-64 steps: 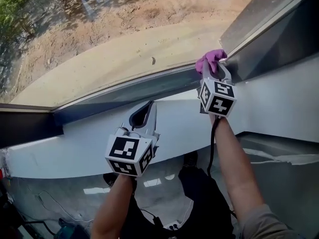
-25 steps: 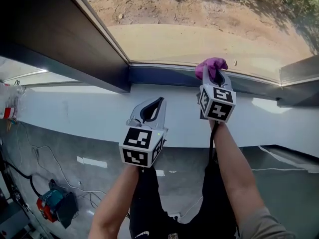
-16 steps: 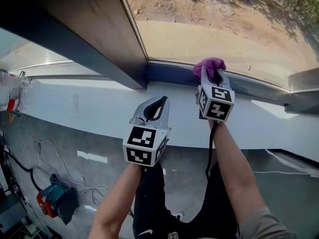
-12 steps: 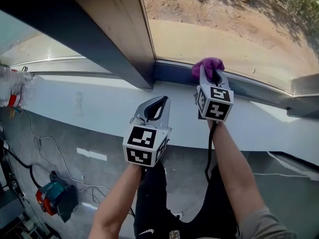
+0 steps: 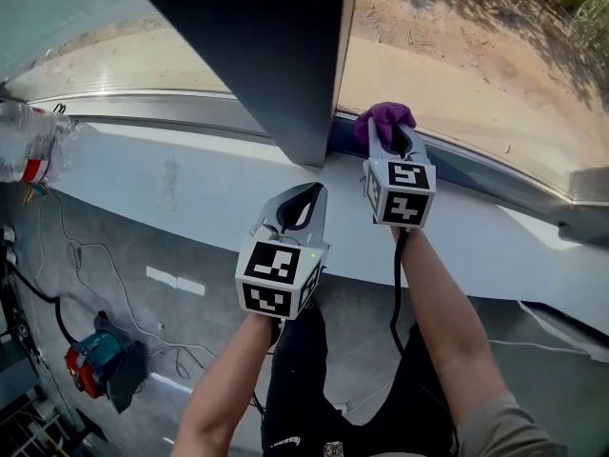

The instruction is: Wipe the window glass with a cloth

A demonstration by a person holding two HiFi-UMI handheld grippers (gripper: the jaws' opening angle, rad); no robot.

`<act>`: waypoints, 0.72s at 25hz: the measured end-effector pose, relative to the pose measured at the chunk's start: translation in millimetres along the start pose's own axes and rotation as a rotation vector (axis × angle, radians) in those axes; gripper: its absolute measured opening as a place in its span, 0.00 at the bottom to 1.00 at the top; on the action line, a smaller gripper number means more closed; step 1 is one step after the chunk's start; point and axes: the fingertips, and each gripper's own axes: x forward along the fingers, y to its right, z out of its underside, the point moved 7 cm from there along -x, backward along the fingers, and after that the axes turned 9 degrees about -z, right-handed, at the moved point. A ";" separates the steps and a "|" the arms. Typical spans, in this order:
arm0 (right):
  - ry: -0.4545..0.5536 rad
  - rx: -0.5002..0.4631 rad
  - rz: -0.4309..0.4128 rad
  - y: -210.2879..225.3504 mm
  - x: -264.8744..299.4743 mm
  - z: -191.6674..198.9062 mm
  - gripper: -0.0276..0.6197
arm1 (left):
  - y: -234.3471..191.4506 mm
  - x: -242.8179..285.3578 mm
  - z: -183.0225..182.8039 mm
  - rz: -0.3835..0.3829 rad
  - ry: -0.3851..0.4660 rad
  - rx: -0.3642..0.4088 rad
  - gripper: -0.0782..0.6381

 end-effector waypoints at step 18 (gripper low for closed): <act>-0.017 -0.177 -0.211 -34.6 43.7 8.7 0.18 | -16.9 -0.9 18.5 -0.060 -0.010 -0.027 0.11</act>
